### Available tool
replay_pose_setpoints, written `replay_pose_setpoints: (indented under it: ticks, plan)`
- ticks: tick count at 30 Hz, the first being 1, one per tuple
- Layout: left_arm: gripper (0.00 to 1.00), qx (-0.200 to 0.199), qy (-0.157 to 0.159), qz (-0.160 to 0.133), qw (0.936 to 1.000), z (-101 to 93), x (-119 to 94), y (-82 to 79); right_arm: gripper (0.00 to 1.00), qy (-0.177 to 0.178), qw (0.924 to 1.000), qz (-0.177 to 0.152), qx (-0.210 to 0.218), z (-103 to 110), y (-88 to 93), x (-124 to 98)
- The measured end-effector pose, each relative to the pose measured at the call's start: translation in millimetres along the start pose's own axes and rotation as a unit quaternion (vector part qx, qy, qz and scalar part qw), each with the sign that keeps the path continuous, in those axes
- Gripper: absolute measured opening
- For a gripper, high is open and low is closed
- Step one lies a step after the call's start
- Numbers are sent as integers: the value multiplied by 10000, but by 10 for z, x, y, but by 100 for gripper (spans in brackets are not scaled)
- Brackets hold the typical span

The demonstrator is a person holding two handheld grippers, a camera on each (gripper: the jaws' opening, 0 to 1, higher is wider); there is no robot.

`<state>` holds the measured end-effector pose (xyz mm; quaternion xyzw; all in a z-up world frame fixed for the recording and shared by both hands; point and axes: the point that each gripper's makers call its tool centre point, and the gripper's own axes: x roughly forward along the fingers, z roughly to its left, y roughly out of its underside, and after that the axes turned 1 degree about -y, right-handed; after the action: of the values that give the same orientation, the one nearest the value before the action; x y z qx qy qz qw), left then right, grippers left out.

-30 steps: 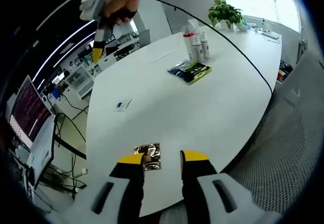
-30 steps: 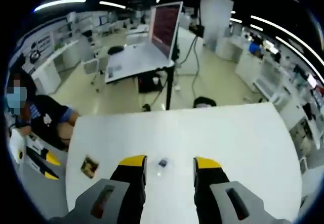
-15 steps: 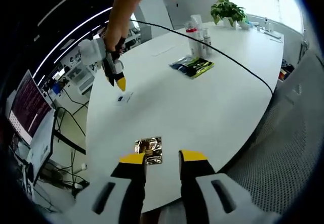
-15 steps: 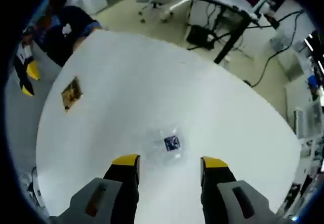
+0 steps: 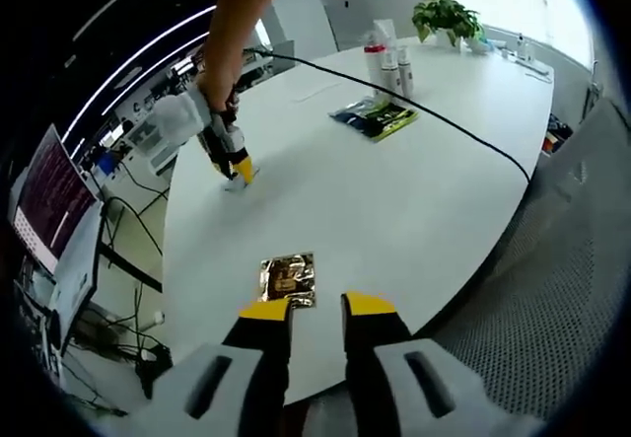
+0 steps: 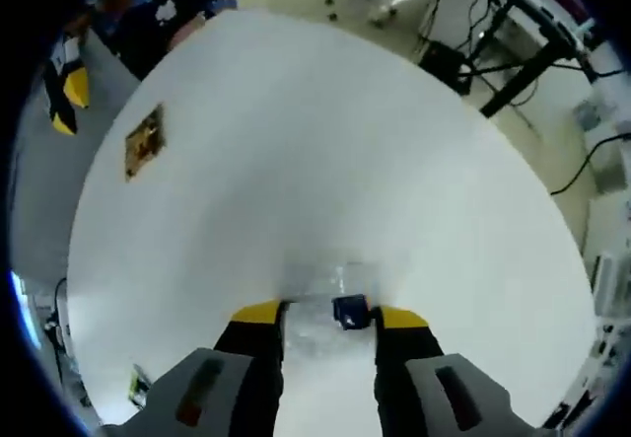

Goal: Arrange the skincare products in the storage area until every visible bottle or jar stands upright without overlapping.

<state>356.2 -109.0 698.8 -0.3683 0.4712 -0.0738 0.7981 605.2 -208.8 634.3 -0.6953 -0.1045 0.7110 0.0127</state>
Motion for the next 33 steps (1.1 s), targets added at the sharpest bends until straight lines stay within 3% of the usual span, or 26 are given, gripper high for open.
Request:
replay_pose_setpoints:
  ticks: [2, 7, 14, 18, 22, 29, 33]
  plan:
    - [18, -64, -48, -24, 10000, 26, -6, -8, 13, -49, 9999, 21, -136, 57, 9, 7]
    - [18, -40, -23, -34, 10000, 15, -5, -11, 7, 93, 9991, 312, -272, 31, 70, 26]
    - [18, -87, -53, -61, 9999, 32, -6, -16, 4, 250, 9995, 155, -141, 175, 7, -125]
    - [18, -87, -56, -69, 9999, 32, -10, -23, 2, 372, 9993, -70, -47, 407, -48, -250]
    - [19, -88, -52, -72, 9999, 31, -10, -28, 1, 521, 9973, -467, 216, 821, -135, -366]
    - [18, -75, -49, -126, 9999, 30, -19, -57, 0, 765, 9915, -875, 585, 1853, -117, -481]
    - [19, 26, 37, -51, 10000, -24, -10, -44, 0, 906, 9824, -1269, 1032, 2463, -202, -593]
